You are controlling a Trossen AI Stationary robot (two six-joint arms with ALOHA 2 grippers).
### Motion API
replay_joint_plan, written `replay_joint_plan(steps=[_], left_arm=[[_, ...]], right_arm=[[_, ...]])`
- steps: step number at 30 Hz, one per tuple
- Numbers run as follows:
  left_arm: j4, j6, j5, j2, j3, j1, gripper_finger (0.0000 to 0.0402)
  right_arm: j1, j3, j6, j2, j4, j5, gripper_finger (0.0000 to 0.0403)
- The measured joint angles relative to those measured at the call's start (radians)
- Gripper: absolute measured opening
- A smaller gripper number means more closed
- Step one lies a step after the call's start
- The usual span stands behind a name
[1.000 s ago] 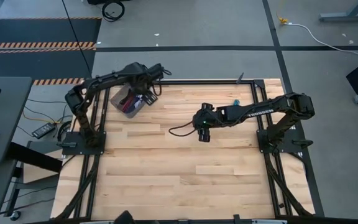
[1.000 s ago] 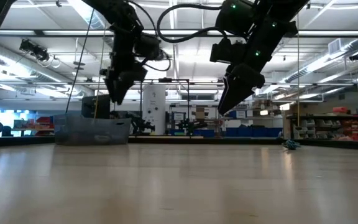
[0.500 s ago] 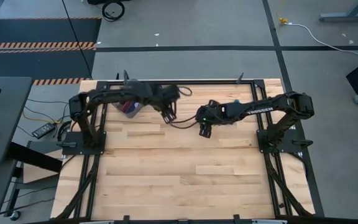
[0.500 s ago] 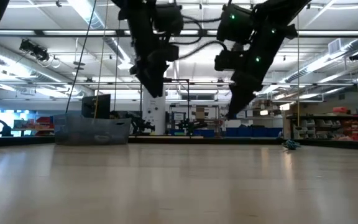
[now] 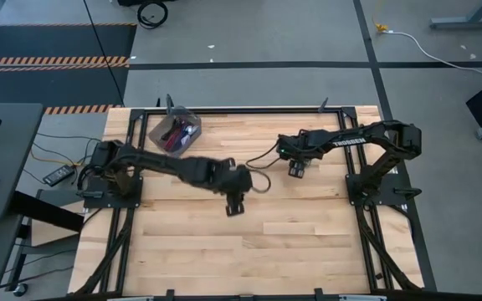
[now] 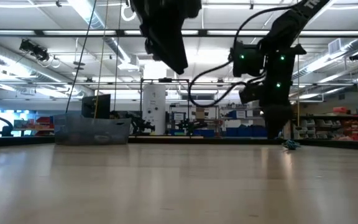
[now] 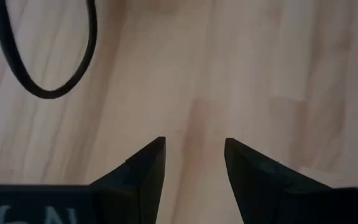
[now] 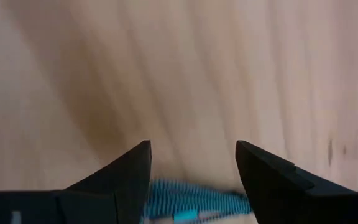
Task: Pick and place USB-C Cables
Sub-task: Put the light blue USB cable into the black bin
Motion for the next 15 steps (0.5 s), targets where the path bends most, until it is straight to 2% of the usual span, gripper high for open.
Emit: replay_joint_plan(steps=[8, 15], left_arm=[[0.009, 0.0, -0.094, 0.0, 0.0, -0.136, 0.0172], [0.008, -0.003, -0.16, 0.0, 0.0, -0.207, 0.0172]], right_arm=[[-0.009, 0.021, -0.275, -0.001, -0.206, 0.012, 0.0232], [-0.004, 0.125, -0.33, -0.001, -0.392, 0.04, 0.022]])
